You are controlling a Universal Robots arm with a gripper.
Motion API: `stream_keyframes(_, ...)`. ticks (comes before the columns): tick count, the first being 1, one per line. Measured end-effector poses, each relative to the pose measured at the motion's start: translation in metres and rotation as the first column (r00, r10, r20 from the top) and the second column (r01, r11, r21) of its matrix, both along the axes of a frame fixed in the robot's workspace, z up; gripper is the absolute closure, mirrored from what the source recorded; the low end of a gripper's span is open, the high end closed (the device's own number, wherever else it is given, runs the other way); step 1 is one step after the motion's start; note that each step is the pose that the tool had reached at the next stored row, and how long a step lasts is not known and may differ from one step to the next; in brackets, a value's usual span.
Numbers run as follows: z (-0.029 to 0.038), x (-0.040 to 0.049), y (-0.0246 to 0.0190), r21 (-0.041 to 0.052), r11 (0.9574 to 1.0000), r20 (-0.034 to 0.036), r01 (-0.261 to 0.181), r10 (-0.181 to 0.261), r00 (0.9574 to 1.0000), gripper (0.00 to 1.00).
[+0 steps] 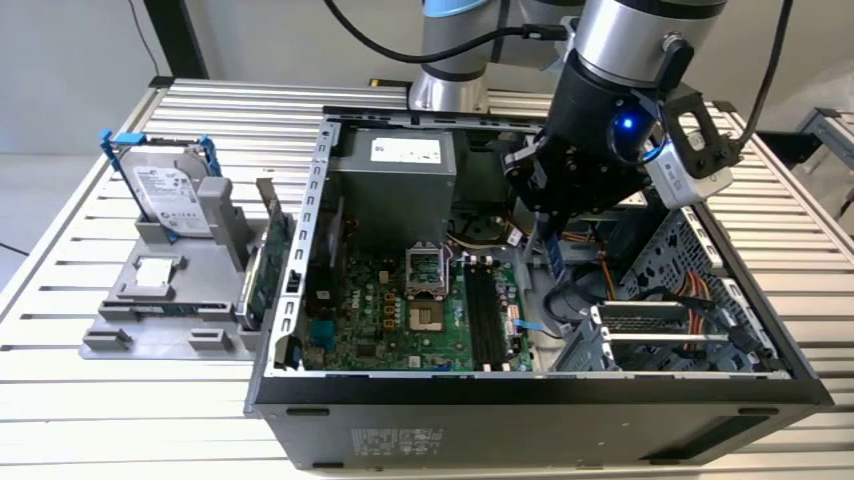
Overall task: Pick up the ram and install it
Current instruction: 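Insert the ram into the slot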
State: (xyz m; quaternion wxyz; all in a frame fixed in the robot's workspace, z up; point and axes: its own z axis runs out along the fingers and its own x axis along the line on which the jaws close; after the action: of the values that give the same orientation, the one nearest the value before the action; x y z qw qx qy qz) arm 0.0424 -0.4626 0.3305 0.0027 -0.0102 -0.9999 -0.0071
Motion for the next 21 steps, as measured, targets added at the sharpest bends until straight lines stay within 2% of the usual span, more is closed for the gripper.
stream_keyframes(5, -0.0011, 0.0000, 0.0000, 0.0003, 1.0000, 0.0001, 0.006, -0.006, 1.0000, 1.00)
stream_keyframes(15, -0.0096, 0.0000, 0.0000, 0.0000, 0.9988, 0.0007, 0.050, -0.050, 0.9988, 1.00)
stream_keyframes(21, -0.0106, 0.0000, 0.0000, 0.0004, 0.9986, 0.0007, 0.052, -0.052, 0.9986, 1.00)
